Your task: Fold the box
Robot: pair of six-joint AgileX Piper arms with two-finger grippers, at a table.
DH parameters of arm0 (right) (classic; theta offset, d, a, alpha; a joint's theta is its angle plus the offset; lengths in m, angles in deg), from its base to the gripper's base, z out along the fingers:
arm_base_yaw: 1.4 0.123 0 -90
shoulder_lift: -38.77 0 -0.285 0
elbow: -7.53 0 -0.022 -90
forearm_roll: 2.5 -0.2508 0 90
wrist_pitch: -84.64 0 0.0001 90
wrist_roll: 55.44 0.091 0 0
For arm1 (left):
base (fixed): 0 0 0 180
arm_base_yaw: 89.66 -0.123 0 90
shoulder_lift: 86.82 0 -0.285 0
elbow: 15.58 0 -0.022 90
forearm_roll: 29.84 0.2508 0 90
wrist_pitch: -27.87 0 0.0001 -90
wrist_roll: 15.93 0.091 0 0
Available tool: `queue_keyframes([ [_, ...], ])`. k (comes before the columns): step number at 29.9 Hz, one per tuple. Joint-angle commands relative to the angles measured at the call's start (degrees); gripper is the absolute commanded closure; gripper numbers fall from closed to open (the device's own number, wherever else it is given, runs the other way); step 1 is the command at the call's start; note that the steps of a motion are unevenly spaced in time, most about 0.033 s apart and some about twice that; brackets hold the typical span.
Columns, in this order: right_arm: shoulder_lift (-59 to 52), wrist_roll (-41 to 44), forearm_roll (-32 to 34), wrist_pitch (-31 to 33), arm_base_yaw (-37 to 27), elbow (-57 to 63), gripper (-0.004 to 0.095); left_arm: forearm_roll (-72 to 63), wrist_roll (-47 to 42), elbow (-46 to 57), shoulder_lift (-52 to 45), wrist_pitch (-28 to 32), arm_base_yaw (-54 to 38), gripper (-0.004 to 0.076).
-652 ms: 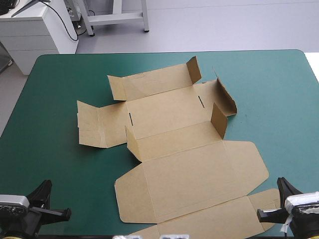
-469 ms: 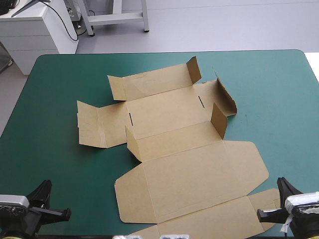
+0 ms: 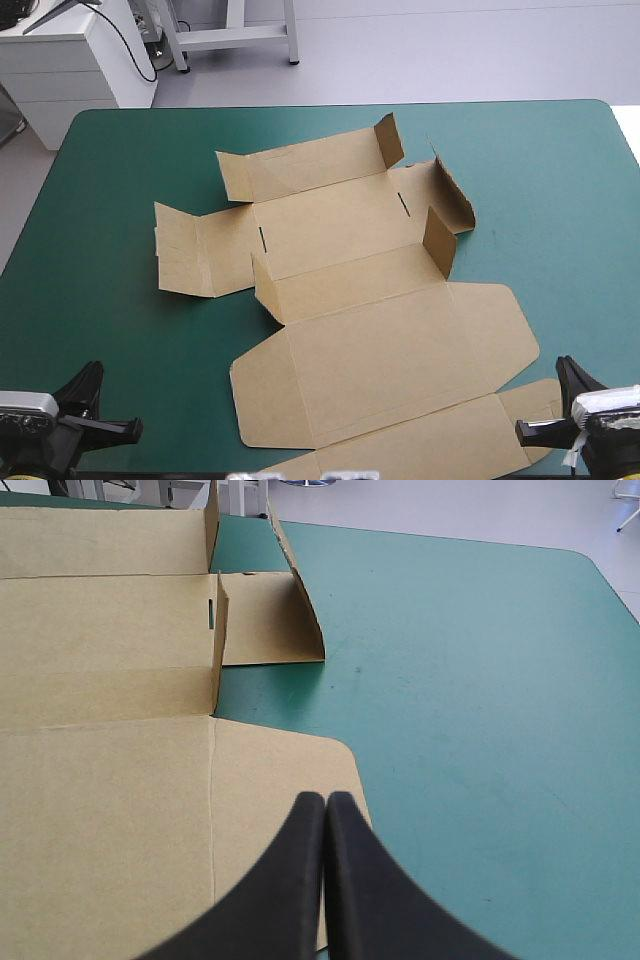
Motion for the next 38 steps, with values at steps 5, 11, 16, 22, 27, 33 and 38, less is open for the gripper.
queue_keyframes([
  [5,0.9,-2.0,-0.7,-4.3,-0.2,-1.8,0.0929,-0.1,-0.3,-1.8,-0.4,4.4,0.3,0.0731],
  [11,12.5,-10.7,-8.6,-10.0,-0.2,-4.6,0.0929,-0.1,0.0,-1.8,-0.4,4.4,0.3,0.0731],
  [16,26.2,-21.5,-15.7,-13.3,-0.2,-12.4,0.0929,-0.1,0.0,-1.8,-0.4,4.4,0.3,0.0731],
  [22,46.1,-25.9,-18.2,-12.5,-0.2,-25.5,0.0929,-0.1,0.0,-1.8,-0.4,4.4,0.3,0.0731],
  [27,58.3,-31.1,-22.0,-10.9,-0.2,-35.5,0.0927,-0.1,0.0,-1.8,-0.4,4.4,0.3,0.0731],
  [33,71.2,-34.3,-23.1,-7.4,-0.1,-46.8,0.0917,-0.1,0.0,-1.8,-0.4,4.4,0.3,0.0731],
  [38,78.6,-34.7,-19.3,-7.7,4.2,-52.9,0.0917,-0.1,0.0,-1.8,-0.4,4.4,0.3,0.0731],
])
